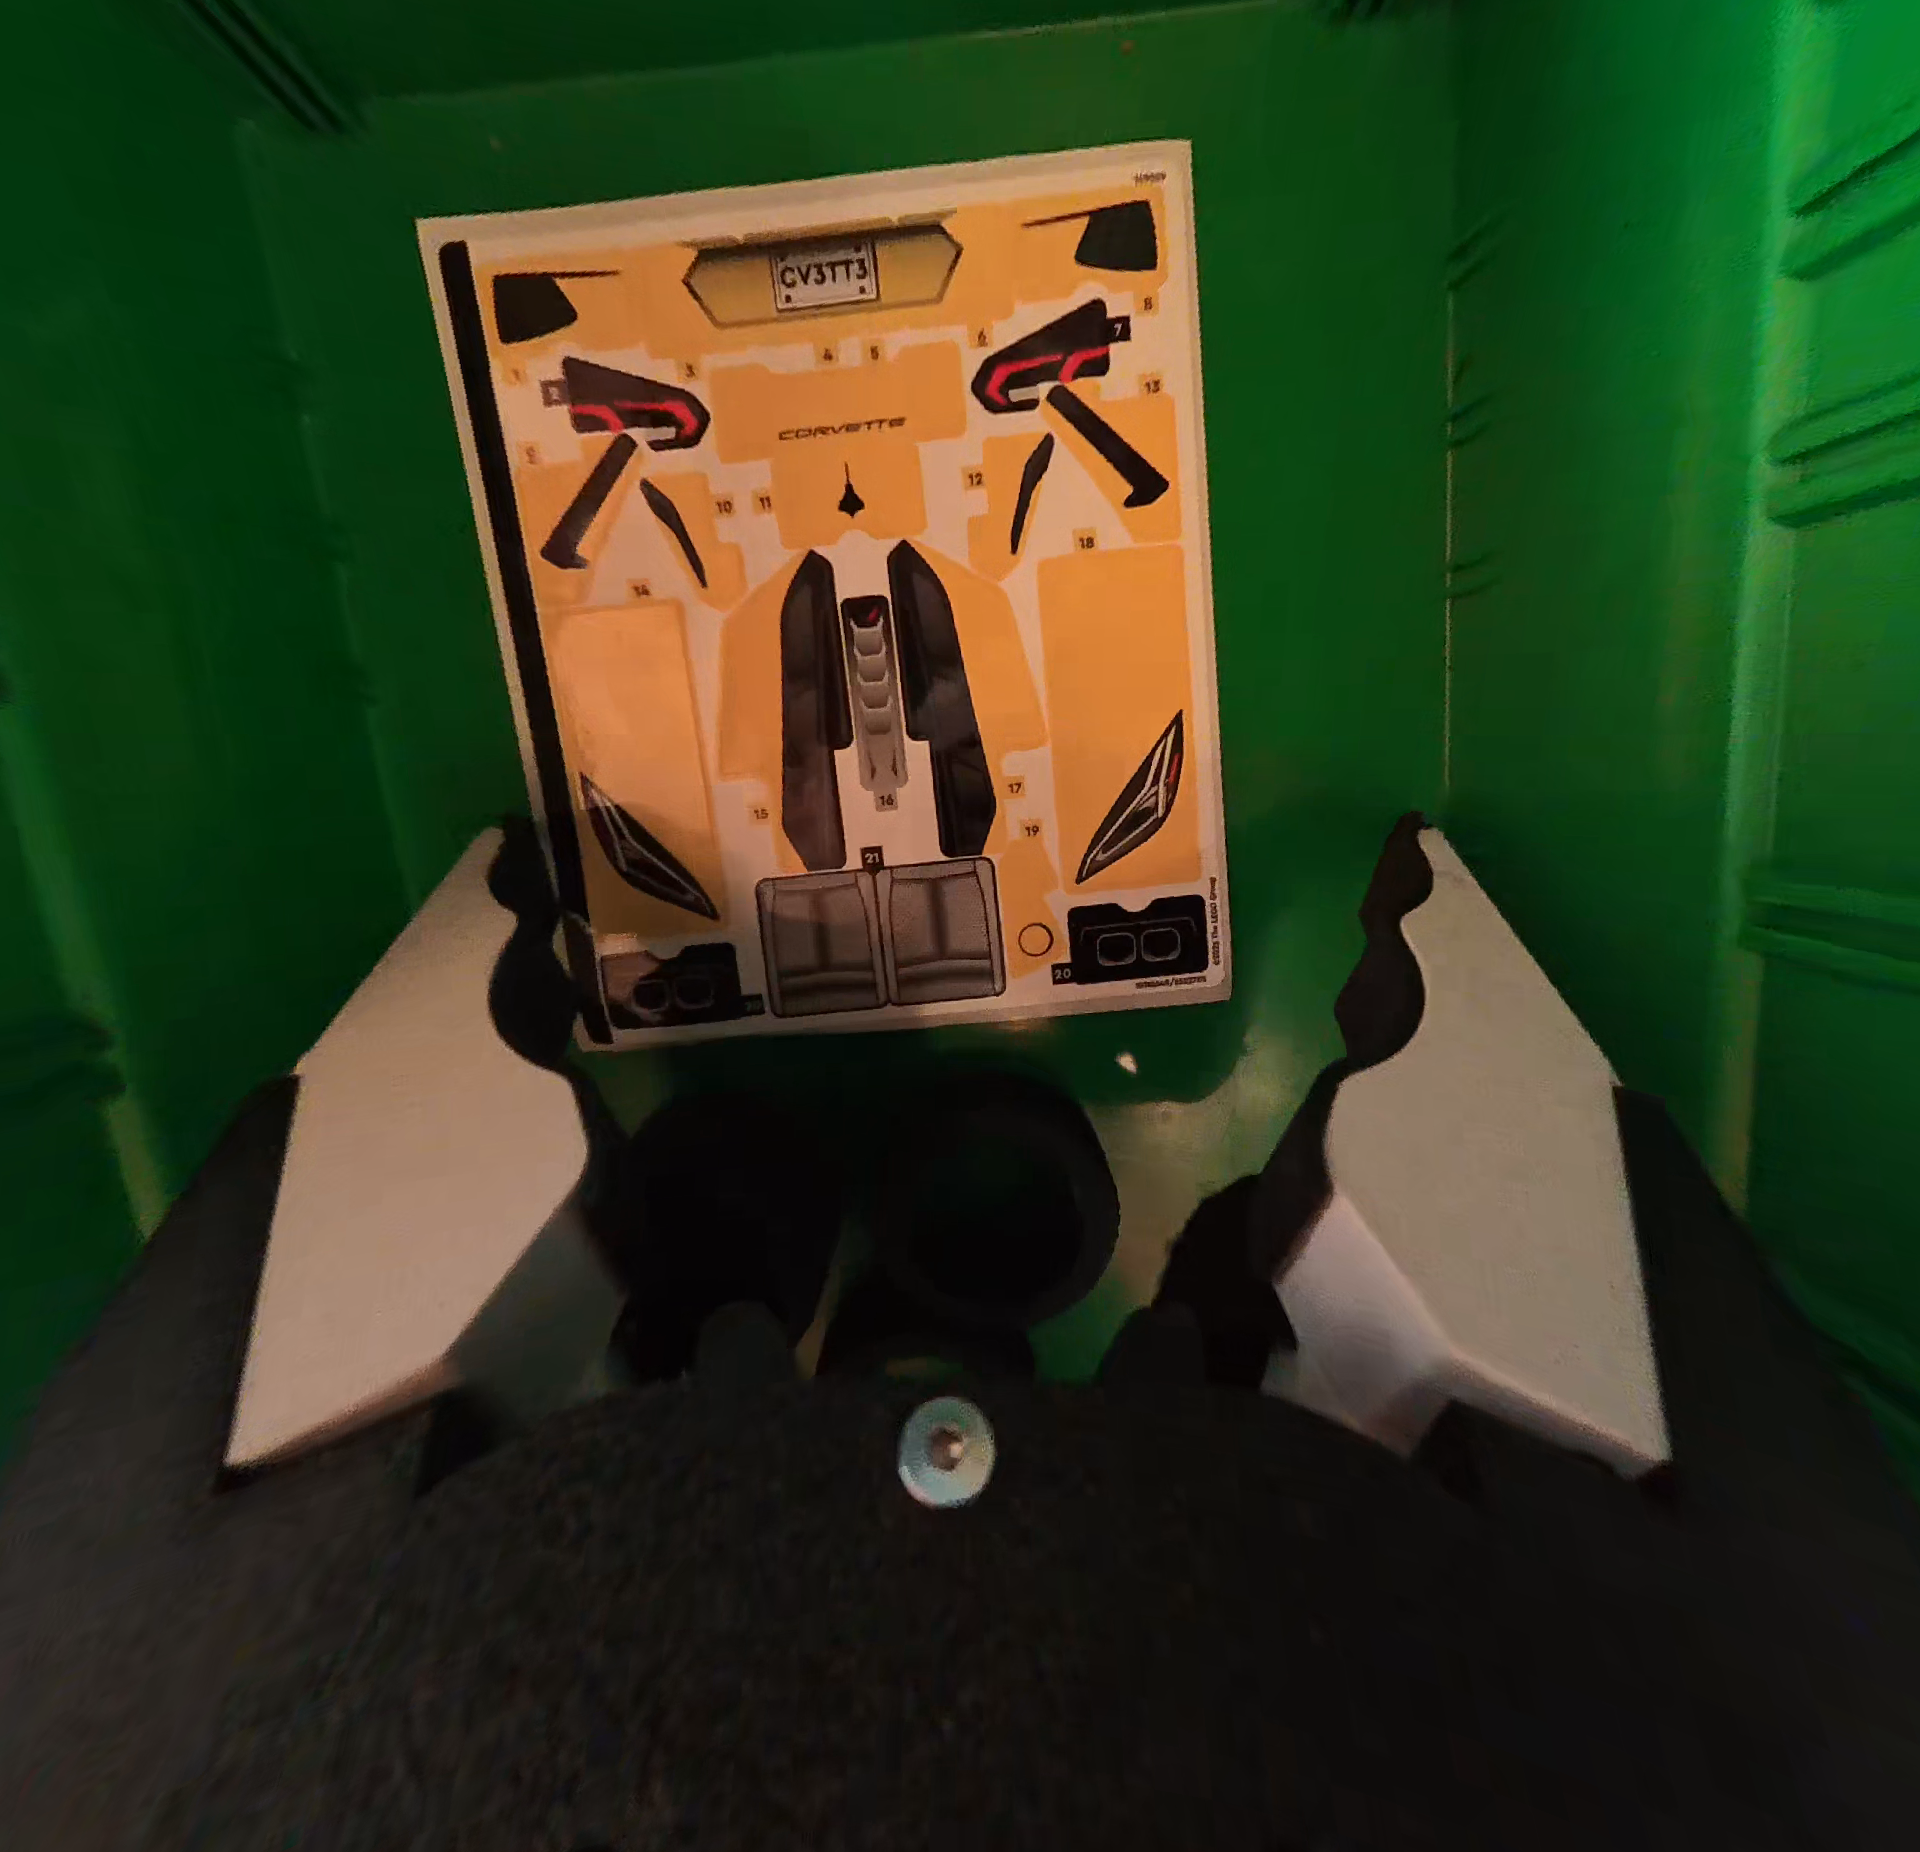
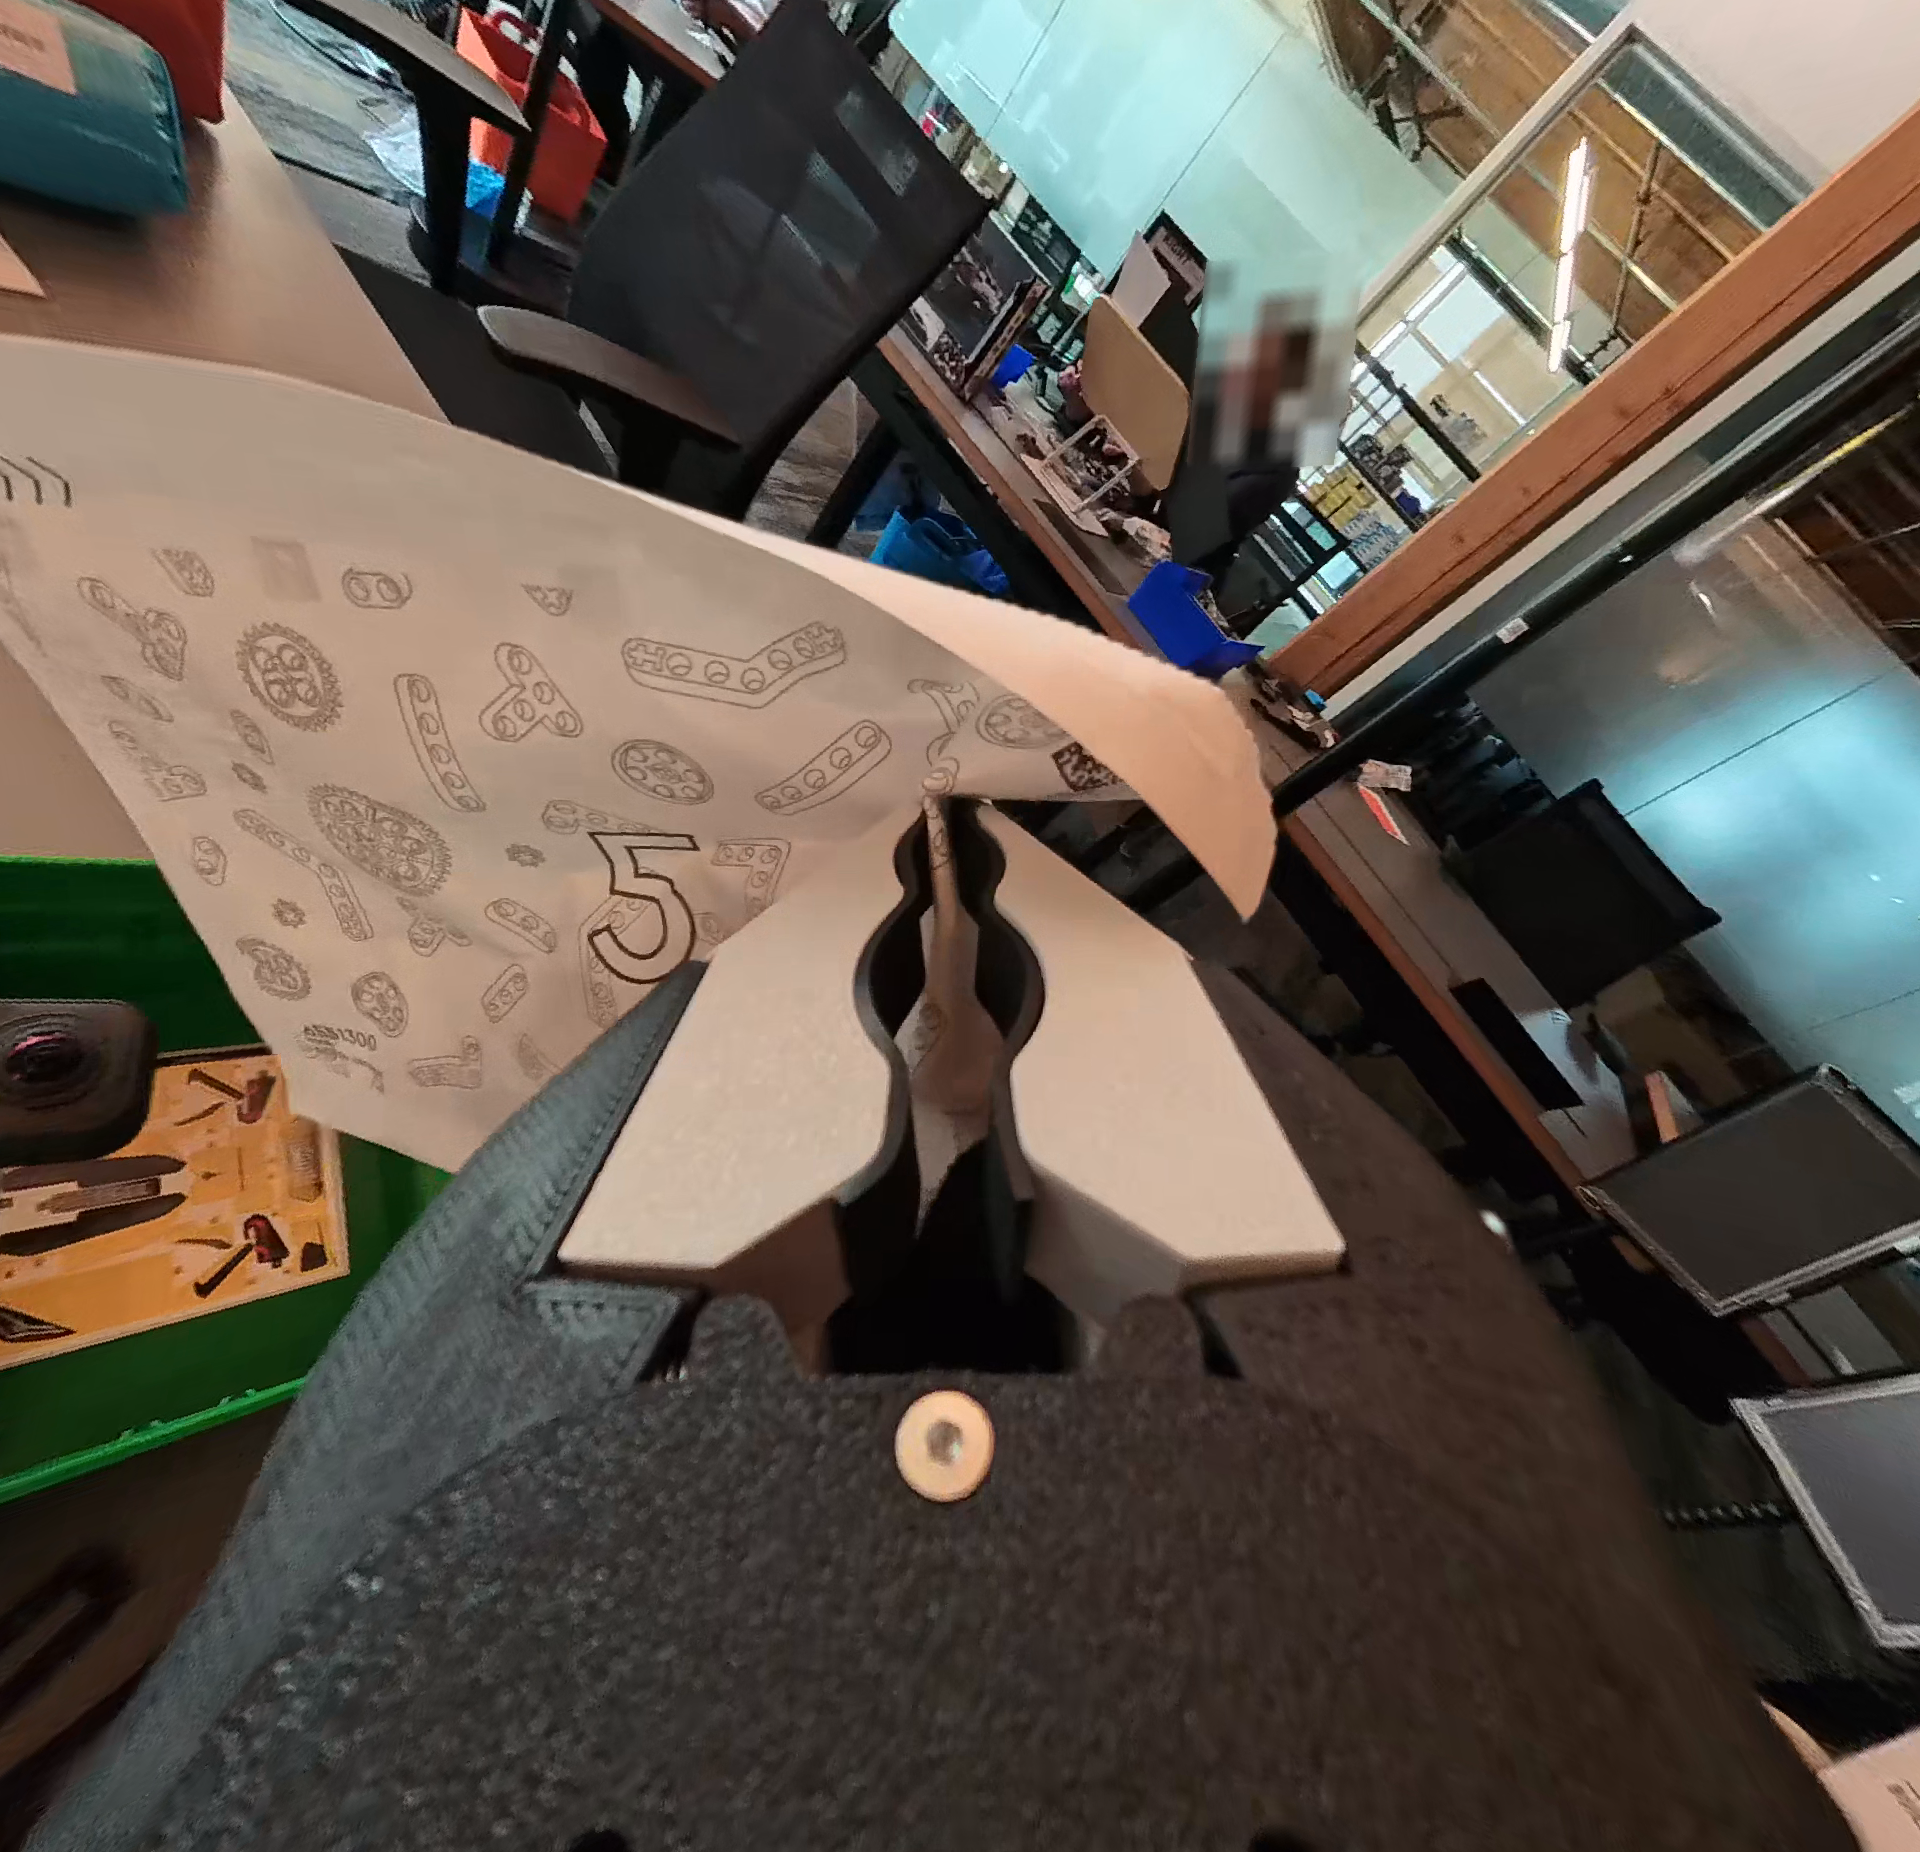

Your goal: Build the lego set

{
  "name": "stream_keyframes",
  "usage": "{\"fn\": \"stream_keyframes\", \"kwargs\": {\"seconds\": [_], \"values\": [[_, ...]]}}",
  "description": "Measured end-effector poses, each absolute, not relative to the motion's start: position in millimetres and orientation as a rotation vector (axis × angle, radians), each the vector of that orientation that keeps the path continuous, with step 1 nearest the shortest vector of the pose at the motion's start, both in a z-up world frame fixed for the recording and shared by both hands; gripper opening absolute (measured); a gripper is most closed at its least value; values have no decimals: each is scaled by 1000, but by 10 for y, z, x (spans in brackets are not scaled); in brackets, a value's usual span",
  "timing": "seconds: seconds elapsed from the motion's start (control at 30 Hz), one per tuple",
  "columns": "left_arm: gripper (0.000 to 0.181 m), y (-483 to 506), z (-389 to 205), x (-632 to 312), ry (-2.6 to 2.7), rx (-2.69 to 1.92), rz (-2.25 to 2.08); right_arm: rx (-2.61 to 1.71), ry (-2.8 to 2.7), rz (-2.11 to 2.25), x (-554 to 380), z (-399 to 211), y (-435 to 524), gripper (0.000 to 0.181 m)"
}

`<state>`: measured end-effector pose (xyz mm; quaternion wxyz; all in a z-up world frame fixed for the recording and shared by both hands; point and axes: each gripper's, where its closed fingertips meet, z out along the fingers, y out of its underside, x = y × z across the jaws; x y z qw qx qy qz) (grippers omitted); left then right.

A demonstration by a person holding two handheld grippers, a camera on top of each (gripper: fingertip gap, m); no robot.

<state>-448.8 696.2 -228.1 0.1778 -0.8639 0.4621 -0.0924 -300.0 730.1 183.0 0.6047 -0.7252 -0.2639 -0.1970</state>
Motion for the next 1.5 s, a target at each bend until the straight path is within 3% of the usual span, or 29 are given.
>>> {"fn": "stream_keyframes", "kwargs": {"seconds": [0.17,0.27,0.33,0.47,0.53,0.63,0.97,1.13,1.33,1.5], "values": [[135,6928,-2251,-4465,1340,-2446,-252,-1694,-626,-392,-2999,1769,7308,1],[104,6885,-2190,-4434,1350,-2421,-268,-1702,-623,-395,-2960,1733,7318,2],[67,6867,-2146,-4419,1348,-2393,-277,-1707,-620,-392,-2937,1719,7310,2],[52,6857,-2135,-4432,1330,-2392,-277,-1713,-624,-363,-2922,1702,7284,2],[25,6879,-2112,-4466,1335,-2372,-240,-1716,-627,-362,-2908,1700,7275,2],[14,6930,-2015,-4525,1330,-2301,-168,-1717,-623,-375,-2863,1720,7264,1],[7,6925,-1206,-4838,1118,-2095,-215,-1691,-580,-363,-2700,1964,7067,1],[8,6702,-303,-5463,869,-2015,-150,-1667,-576,-347,-2611,2161,6800,1],[9,5799,705,-5734,786,-1875,-142,-1680,-571,-337,-2430,2241,6485,1],[12,4771,817,-5083,975,-1861,-340,-1711,-588,-356,-2253,2132,6211,1]]}}
